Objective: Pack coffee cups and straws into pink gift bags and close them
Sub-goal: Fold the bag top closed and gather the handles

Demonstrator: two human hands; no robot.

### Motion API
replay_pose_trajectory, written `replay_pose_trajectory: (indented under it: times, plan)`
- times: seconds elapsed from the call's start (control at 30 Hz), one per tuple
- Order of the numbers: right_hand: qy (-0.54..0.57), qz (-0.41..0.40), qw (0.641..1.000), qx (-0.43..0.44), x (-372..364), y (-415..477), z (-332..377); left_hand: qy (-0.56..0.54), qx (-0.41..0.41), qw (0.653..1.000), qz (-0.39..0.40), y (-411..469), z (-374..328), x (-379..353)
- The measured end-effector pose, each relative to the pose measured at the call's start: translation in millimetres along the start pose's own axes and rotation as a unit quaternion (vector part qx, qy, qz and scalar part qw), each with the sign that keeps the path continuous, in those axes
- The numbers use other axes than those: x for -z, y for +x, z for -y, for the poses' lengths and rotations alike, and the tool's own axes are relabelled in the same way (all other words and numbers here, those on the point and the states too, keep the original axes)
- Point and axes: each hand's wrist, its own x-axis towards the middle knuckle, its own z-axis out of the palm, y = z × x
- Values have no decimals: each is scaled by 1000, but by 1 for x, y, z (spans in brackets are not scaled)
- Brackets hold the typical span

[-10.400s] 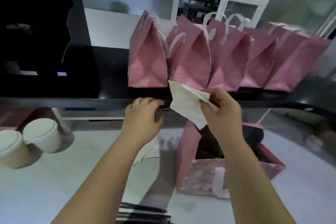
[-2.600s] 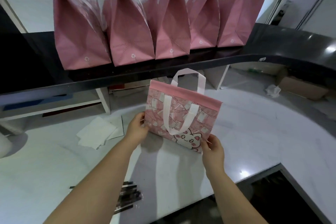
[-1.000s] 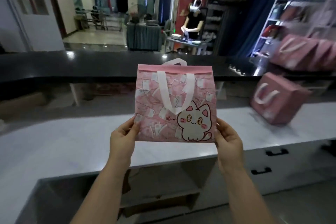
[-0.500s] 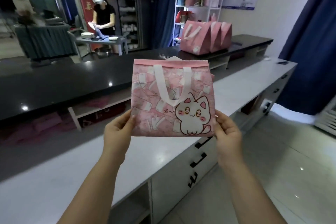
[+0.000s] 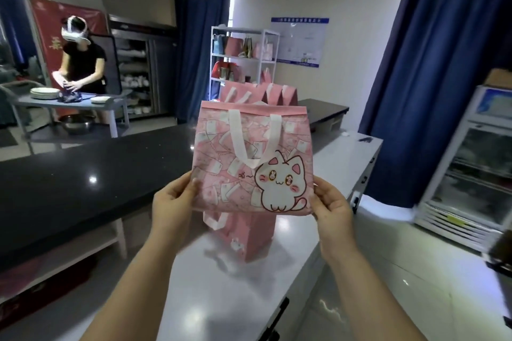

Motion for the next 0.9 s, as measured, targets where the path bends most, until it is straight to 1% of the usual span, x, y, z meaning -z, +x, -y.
replay_pose_trajectory:
  times: [0.13,0.27,0.33,0.43,0.53,0.6,0.67,0.73,0.83,0.9]
  plan:
    - [-8,10,1000,2,-17,70,-6,-9,-16,1000,6,77,2,-22]
    - [-7,32,999,4,-36,139,-15,4,-28,1000,12,137,3,-35]
    - [-13,48,999,-4,-47,177,-27,24,-31,999,1,164,6,-38]
    - [-5,87,996,-19,-66,233,-59,51,-32,998,-36,200,18,-37]
    - [6,134,990,-39,-92,284,-102,60,-35,992,-104,231,38,-34]
    - [9,177,982,-62,-111,314,-133,63,-37,981,-177,246,51,-34]
    - [-3,221,972,-77,-130,338,-161,69,-44,963,-256,257,63,-36]
    - [-43,256,964,-61,-147,359,-184,66,-53,947,-310,269,73,-41]
    - [-109,295,949,-26,-169,395,-204,69,-67,926,-365,291,82,-53]
    - [-192,320,928,20,-184,419,-214,94,-77,911,-395,305,88,-63]
